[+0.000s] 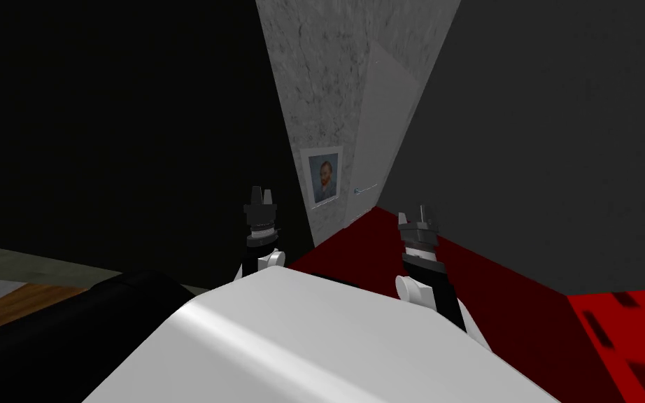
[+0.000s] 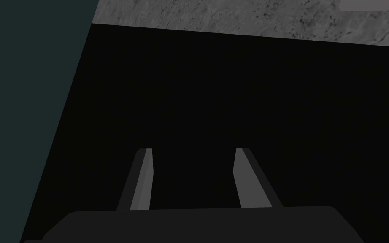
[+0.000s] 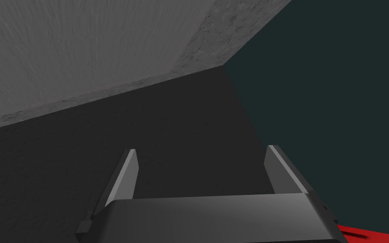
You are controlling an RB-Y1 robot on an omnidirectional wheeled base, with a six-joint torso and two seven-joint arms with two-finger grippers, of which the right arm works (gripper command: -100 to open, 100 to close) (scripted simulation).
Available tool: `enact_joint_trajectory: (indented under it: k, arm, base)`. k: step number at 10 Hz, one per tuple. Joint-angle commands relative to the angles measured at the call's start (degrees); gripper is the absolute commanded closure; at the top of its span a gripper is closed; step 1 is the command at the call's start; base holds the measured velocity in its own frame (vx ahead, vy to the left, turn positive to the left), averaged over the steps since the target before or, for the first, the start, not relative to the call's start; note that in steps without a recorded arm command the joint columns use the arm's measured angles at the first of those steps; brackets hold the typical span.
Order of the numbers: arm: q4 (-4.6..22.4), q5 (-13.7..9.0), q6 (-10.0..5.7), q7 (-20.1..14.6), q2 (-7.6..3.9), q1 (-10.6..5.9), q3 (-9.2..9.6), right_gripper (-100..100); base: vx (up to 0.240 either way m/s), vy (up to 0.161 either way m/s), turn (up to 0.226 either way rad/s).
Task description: Pull the door open
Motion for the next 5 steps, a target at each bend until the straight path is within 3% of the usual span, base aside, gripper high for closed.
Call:
enact_joint_trajectory:
  k: [1, 5]
  arm:
    - [2.0, 0.0, -0.62, 0.0, -0.16, -0.75, 0.3, -100]
    - [6.4, -0.1, -1.9, -0.4, -0.9, -2.32, 0.75, -100]
  base:
    - [0.085, -0.066, 0.071]
    - [0.078, -0.066, 0.091]
